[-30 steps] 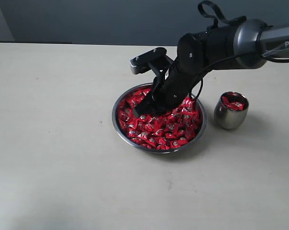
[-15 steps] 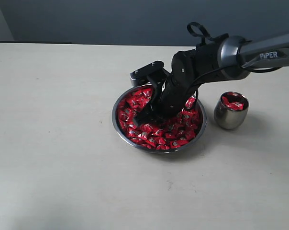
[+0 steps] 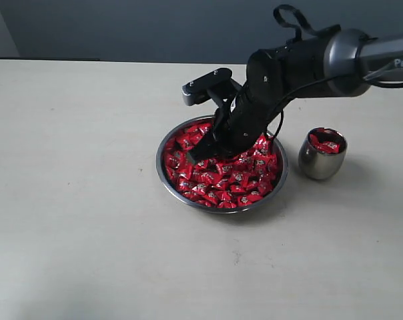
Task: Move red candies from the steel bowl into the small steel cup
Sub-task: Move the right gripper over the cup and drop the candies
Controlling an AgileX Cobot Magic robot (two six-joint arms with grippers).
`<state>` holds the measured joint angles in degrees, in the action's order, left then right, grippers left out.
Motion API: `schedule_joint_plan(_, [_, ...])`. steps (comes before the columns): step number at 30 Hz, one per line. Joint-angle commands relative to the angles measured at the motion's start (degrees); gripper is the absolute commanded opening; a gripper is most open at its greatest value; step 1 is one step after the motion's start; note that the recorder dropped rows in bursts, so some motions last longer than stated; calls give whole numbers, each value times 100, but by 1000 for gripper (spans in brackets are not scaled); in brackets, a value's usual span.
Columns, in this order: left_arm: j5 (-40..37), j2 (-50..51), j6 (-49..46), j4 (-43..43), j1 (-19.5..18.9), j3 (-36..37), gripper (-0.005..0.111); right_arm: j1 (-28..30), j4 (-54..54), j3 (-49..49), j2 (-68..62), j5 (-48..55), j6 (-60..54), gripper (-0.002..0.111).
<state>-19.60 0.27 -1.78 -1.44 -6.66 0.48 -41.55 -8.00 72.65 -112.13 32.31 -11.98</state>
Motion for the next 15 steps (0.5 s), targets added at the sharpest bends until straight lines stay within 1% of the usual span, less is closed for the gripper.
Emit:
schedule_joint_plan(1, [31, -27, 9, -11, 46, -48, 0, 44, 497, 15, 559, 194, 400, 0])
schedule_joint_plan(3, [31, -27, 9, -11, 46, -48, 0, 232, 800, 15, 864, 387, 791, 0])
schedule_joint_plan(6, [31, -27, 9, -11, 46, -48, 0, 657, 838, -301, 1222, 373, 816, 0])
schedule_joint_plan(12, [31, -27, 9, -11, 46, -48, 0, 2043, 860, -1564, 1681, -300, 925, 0])
schedule_joint_plan(14, [31, -27, 9, -11, 46, -48, 0, 2227, 837, -1772, 1681, -476, 925, 0])
schedule_joint_plan(15, [31, -27, 9, -11, 46, -48, 0, 2227, 837, -1840, 1681, -543, 925, 0])
